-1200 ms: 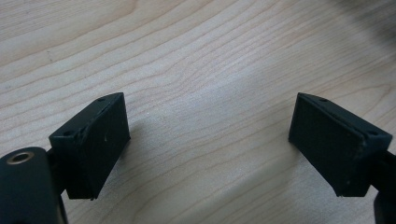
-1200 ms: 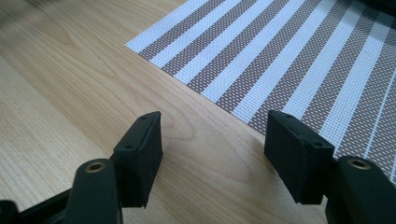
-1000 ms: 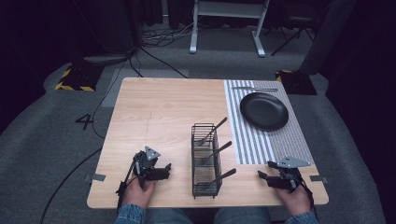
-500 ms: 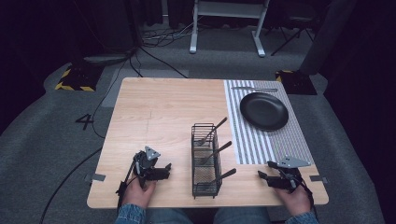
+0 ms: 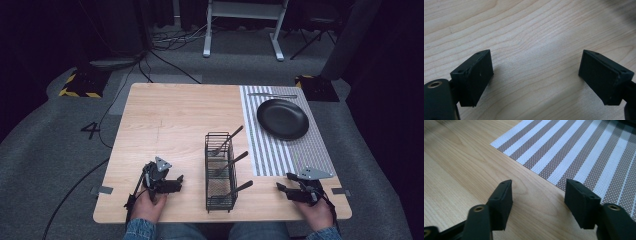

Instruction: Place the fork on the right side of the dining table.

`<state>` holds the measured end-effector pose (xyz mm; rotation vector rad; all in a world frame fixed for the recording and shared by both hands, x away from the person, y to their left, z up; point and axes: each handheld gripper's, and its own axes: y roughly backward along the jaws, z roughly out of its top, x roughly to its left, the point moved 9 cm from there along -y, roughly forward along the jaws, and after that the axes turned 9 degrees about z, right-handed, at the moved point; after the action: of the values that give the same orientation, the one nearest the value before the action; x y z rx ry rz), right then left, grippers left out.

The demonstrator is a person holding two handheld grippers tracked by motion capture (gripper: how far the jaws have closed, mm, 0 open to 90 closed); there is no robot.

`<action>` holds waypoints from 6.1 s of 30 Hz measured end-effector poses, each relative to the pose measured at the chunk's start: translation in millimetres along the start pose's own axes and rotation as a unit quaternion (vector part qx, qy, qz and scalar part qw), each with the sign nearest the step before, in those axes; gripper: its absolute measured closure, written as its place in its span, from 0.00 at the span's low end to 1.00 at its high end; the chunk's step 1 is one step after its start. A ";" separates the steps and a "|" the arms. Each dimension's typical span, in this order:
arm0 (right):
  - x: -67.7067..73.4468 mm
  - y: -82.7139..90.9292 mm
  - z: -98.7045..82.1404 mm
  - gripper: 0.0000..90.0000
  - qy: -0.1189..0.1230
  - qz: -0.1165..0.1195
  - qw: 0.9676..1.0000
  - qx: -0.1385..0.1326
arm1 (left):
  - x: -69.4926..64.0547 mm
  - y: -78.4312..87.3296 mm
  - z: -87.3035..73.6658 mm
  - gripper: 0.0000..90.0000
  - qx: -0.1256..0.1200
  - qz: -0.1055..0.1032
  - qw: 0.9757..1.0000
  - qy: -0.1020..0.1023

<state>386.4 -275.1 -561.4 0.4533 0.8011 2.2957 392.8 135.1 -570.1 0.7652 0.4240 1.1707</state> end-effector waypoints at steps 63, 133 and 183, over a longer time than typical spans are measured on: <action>136.3 78.8 114.3 0.60 0.058 0.162 0.984 -0.055 | 0.0 0.0 0.0 0.14 0.000 0.000 1.000 0.000; 165.0 81.3 157.8 0.97 0.058 0.211 0.971 -0.100 | -0.2 -0.2 0.2 0.14 -0.001 0.000 1.000 0.001; 110.0 192.6 172.5 0.97 0.031 0.139 0.969 -0.201 | -0.2 -0.5 0.7 0.13 0.001 -0.001 1.000 0.000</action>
<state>303.3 -242.3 -295.1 0.3243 0.2936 2.6587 393.5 134.7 -570.0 0.7657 0.4258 1.1685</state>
